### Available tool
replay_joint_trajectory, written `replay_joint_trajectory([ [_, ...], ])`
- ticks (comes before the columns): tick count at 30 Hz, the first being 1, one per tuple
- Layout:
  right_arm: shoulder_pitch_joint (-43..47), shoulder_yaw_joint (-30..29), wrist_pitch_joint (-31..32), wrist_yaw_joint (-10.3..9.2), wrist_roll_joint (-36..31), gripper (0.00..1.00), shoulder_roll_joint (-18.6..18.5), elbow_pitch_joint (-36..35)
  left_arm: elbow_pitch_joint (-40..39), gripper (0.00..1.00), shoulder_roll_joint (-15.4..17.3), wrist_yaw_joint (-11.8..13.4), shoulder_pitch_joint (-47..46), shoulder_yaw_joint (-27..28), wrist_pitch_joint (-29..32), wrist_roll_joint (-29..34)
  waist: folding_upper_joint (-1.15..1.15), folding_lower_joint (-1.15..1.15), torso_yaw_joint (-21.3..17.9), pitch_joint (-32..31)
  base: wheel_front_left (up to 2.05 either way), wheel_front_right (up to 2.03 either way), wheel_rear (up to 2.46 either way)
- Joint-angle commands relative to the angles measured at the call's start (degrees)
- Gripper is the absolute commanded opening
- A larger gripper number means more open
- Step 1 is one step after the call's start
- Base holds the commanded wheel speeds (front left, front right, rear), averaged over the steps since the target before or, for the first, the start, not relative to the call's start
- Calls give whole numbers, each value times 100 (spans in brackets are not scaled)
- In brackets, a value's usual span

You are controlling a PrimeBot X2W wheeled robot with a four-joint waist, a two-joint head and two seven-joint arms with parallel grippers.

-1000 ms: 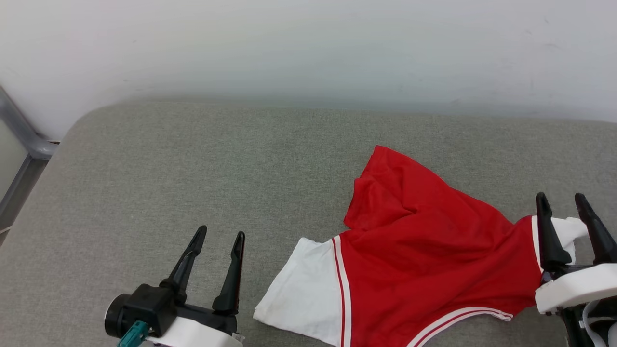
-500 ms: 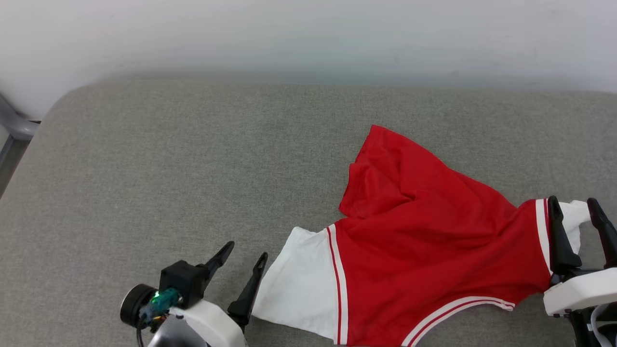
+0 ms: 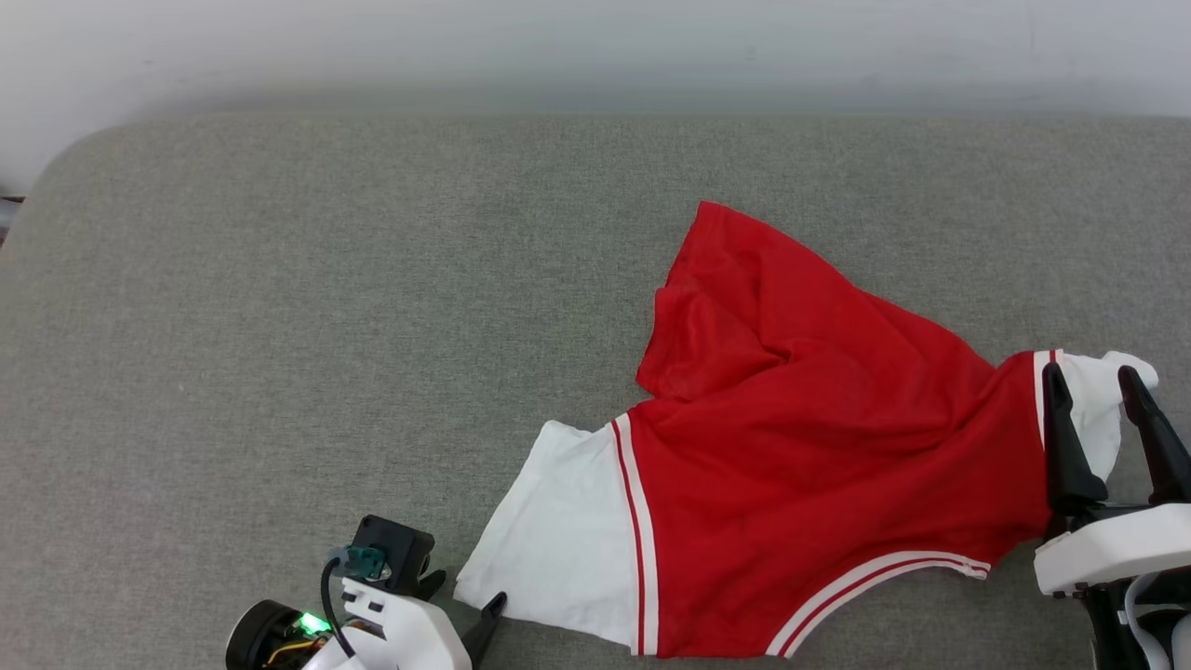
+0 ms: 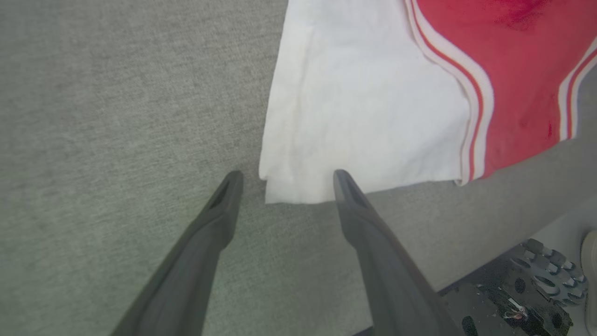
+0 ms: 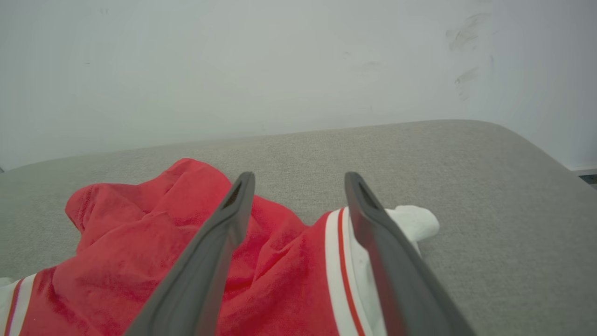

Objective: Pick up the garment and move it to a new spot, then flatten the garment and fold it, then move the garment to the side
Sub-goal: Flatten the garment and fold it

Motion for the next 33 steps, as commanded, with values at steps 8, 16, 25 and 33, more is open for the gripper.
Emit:
replay_joint_trajectory([
  [8, -162, 58, -70, -4, 10, 100, -34, 10, 627, 100, 26, 116, -251, -55, -78, 199, 0, 0, -132, 227, 0, 0, 0],
  [16, -159, 32, -11, -4, -60, 100, -87, 28, 1350, 0, -150, 112, -405, -42, -392, 85, 0, 0, -151, 233, 0, 0, 0],
  [25, -12, 98, 143, -4, -112, 100, -68, 69, 1071, 0, -201, 393, -715, 585, -1672, 37, 0, 0, -12, -128, 0, 0, 0],
  [33, 191, 173, 522, -4, -99, 100, -93, 206, 710, 0, 98, 654, -456, 1031, -1968, 14, 0, 0, 110, -436, 0, 0, 0],
])
